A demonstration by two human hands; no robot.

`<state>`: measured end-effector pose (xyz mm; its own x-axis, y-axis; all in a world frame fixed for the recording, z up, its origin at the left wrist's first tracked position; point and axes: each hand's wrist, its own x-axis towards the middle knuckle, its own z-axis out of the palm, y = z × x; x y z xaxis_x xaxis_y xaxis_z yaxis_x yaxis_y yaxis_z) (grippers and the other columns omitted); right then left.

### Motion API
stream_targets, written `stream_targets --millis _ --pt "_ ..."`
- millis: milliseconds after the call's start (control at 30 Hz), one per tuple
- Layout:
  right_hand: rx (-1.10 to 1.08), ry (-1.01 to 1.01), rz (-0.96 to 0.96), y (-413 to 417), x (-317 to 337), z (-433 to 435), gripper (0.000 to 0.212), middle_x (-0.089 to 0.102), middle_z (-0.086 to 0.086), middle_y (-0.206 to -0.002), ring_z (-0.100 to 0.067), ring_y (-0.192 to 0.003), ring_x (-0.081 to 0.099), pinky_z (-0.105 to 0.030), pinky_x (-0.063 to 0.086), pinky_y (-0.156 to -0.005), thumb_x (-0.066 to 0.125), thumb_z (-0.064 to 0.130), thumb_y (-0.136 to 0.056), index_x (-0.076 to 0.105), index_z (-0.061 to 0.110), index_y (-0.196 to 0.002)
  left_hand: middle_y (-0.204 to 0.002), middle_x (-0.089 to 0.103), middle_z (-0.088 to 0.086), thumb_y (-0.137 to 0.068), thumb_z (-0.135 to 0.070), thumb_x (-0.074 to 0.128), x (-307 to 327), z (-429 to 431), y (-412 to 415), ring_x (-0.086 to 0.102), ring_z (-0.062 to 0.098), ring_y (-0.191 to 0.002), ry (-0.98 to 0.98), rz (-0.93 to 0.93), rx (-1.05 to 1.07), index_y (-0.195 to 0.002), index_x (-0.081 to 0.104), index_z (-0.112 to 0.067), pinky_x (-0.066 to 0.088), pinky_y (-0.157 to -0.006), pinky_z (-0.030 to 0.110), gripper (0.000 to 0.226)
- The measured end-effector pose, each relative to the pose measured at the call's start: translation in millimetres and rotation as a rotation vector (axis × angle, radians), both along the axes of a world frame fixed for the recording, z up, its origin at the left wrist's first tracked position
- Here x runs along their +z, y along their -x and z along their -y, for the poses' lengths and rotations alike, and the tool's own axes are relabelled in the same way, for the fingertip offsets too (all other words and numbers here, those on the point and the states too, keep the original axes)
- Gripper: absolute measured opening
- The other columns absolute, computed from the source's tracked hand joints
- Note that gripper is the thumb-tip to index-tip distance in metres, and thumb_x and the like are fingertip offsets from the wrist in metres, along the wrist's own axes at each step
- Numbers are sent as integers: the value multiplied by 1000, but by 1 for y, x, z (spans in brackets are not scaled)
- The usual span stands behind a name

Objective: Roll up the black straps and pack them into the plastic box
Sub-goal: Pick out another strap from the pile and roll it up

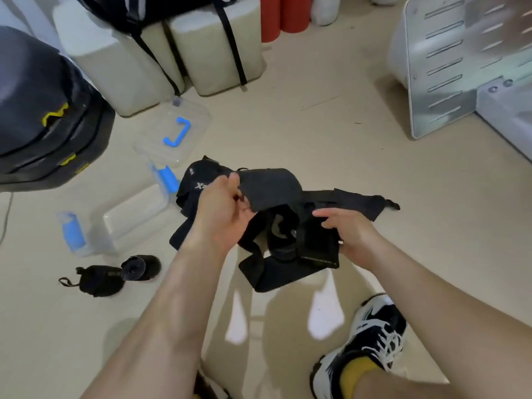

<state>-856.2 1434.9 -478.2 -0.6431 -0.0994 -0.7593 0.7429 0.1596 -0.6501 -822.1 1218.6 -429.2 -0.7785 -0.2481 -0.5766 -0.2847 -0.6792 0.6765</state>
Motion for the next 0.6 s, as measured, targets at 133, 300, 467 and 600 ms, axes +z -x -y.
stream_targets --millis 133,300,467,600 --pt "-12 224 58 5 26 11 43 73 -11 -110 -31 -104 69 -43 56 -83 50 43 -101 71 8 -112 -80 42 9 -98 -16 52 67 2 3 43 22 -74 74 -63 -154 -87 53 -6 41 -75 31 15" --pt "325 137 -494 21 97 39 43 66 6 -109 -5 -93 64 -15 51 -74 69 -2 -87 62 20 -123 -47 52 -1 -103 -11 45 125 -19 3 52 8 -42 112 -32 -294 -54 58 -10 50 -53 21 50" --pt "145 212 -635 17 164 55 30 57 1 -68 -9 -72 58 -21 46 -68 64 0 -90 60 19 -67 -71 68 1 -102 -16 51 169 -23 4 67 11 -62 326 -109 -208 -99 66 -7 61 -62 28 18" --pt "229 21 -667 12 192 48 23 67 -11 -88 -22 -78 63 -27 47 -65 48 11 -100 65 12 -85 -106 65 -3 -82 -26 77 154 -10 -14 65 16 -101 779 -205 -271 -117 64 -28 57 -90 39 38"
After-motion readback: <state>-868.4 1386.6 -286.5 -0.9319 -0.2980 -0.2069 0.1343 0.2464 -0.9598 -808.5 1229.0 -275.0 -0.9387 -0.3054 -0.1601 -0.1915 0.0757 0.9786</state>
